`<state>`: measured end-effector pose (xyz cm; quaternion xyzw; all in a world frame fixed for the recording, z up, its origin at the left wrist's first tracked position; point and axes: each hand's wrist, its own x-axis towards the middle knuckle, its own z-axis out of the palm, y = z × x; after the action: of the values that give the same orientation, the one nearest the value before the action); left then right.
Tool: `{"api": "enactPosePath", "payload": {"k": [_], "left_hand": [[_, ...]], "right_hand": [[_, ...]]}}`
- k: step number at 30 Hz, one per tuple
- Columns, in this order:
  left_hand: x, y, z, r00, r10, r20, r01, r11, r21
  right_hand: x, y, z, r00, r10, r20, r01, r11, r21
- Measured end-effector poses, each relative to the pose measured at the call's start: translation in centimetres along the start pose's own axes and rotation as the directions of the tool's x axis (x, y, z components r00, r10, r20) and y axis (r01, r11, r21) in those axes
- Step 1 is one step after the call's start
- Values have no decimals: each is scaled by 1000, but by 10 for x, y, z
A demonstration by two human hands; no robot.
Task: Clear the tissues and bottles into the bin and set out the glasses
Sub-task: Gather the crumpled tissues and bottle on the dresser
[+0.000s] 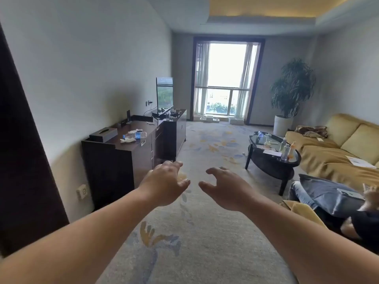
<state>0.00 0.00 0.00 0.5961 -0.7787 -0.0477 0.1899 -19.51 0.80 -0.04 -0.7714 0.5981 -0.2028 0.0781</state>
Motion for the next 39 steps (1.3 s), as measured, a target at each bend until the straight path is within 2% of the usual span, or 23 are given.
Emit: {"api": "enactPosePath", "payload": {"k": [7, 18, 26, 39], "left_hand": [[93, -38, 28, 998, -29, 47, 28, 1000, 14], [271, -67, 58, 985, -169, 35, 168, 985, 33], [367, -108, 87, 968, -236, 80, 233, 972, 38], [514, -205, 107, 982, -161, 95, 162, 987, -6]], "right_hand": [[93, 33, 28, 999, 35, 37, -35, 999, -13], [285, 122, 30, 997, -20, 69, 20, 1000, 1], [395, 146, 64, 989, -48, 138, 43, 998, 37], [555, 142, 114, 995, -1, 95, -1, 1000, 21]]}}
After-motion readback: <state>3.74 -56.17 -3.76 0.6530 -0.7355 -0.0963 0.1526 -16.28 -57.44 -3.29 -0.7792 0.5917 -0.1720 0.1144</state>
